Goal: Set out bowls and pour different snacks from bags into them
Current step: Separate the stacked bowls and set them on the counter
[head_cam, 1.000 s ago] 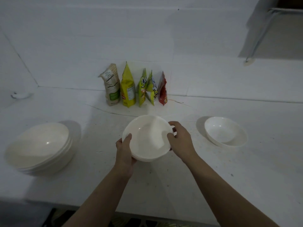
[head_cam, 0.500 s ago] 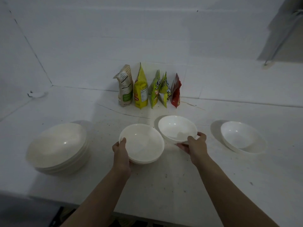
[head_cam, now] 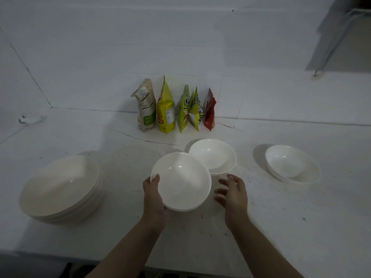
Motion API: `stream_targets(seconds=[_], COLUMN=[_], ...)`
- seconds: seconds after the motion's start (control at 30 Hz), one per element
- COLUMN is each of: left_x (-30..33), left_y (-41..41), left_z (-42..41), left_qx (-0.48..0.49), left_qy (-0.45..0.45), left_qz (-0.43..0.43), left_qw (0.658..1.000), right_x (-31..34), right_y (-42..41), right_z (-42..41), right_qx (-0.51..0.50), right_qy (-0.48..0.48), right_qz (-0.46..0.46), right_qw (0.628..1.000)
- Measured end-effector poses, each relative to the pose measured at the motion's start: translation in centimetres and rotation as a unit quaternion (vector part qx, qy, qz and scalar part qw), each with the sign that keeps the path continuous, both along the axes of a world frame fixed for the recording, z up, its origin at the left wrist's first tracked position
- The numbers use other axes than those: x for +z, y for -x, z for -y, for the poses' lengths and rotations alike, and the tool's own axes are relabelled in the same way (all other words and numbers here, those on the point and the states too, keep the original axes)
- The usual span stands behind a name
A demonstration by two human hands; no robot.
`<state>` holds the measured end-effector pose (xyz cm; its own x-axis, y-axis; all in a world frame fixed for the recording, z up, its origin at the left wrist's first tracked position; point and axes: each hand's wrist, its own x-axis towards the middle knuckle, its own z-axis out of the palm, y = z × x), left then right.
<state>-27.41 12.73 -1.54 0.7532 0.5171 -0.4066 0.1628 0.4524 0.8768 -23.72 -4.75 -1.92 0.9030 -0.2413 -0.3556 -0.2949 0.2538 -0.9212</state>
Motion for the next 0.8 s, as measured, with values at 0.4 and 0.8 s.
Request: stream_targets(seconds=[0.4,0.8], left_x=[3.5,9.6], left_y=[0.2,0.0], left_z=[-2.0,-16.3], left_qx=[0.062,0.167], left_qy=[-0.114,-0.116], left_qz=[0.050,0.121], left_qw=[0.990,0.972], right_x=[3.0,9.7], right_y=[-1.4,-1.6], right_z=[-3.7,-13.6], right_qx=[0.209,0.103], right_qy=[0.263,-0.030], right_qz=[0.190,0.143], right_qw=[0.923,0.984])
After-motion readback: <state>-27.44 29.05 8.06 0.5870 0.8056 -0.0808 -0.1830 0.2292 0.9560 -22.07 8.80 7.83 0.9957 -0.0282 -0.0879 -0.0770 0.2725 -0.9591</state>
